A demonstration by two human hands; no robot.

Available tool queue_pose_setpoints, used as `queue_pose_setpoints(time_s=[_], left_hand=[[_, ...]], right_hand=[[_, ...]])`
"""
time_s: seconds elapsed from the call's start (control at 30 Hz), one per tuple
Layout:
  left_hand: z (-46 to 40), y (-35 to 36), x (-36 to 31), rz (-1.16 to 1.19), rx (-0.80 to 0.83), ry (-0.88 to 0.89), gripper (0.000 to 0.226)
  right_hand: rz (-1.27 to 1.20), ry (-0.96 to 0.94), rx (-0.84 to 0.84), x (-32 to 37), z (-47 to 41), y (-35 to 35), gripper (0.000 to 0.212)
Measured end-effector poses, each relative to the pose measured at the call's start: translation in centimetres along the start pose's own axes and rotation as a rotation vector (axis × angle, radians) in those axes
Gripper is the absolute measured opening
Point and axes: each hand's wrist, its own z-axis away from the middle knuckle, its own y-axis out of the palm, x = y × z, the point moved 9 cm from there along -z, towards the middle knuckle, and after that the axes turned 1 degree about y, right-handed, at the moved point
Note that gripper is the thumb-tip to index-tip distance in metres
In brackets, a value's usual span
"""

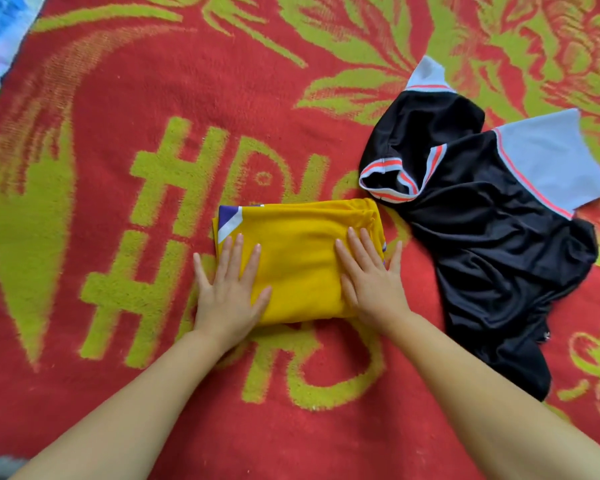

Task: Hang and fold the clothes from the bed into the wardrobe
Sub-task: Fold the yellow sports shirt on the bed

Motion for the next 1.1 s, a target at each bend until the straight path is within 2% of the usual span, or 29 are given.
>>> queue_pose_setpoints(time_s=[0.07, 0.13, 0.2, 0.3, 0.47, 0.57, 0.7, 0.9, 1.1], left_hand=[[1.4, -0.4, -2.2, -0.036, 0.018, 0.122, 0.085], [2.8, 0.1, -4.5, -0.062, 0.074, 0.227, 0.098], [2.8, 0.9, -4.6, -0.084, 0.147, 0.174, 0.11], [0.4, 1.4, -3.0, -0.112, 0.148, 0.055, 0.116], [-1.3, 1.0, -2.0, -0.11, 0.262, 0.021, 0.096], [-0.6, -1.3, -1.2, -0.026, 0.317, -0.009, 0.088], [1.4, -7.0, -0.3, 0.011, 0.295, -0.046, 0.085], [9.5, -15.9, 4.2, -0.049, 0.179, -0.178, 0.074], [21.1, -22.7, 10.5, -0.08, 0.09, -0.383, 0.068]], right_hand=[[-0.001, -0.137, -0.012, 2.5, 1.3, -0.8, 0.079], [0.075, -0.266, 0.047, 4.9, 3.1, 0.0, 0.096], [0.141, -0.186, 0.121, 4.9, 3.3, 1.0, 0.104], [0.137, 0.007, 0.112, 2.6, 0.4, 1.0, 0.091], [0.016, 0.08, 0.213, 1.9, -2.1, 0.2, 0.067], [-0.029, 0.032, 0.239, 3.2, -2.0, -2.5, 0.066], [0.025, -0.091, 0.27, 6.4, -0.9, -7.2, 0.073], [0.121, -0.338, 0.188, 16.4, 1.8, -15.4, 0.075], [0.182, -0.581, 0.118, 29.2, 5.9, -19.5, 0.073]])
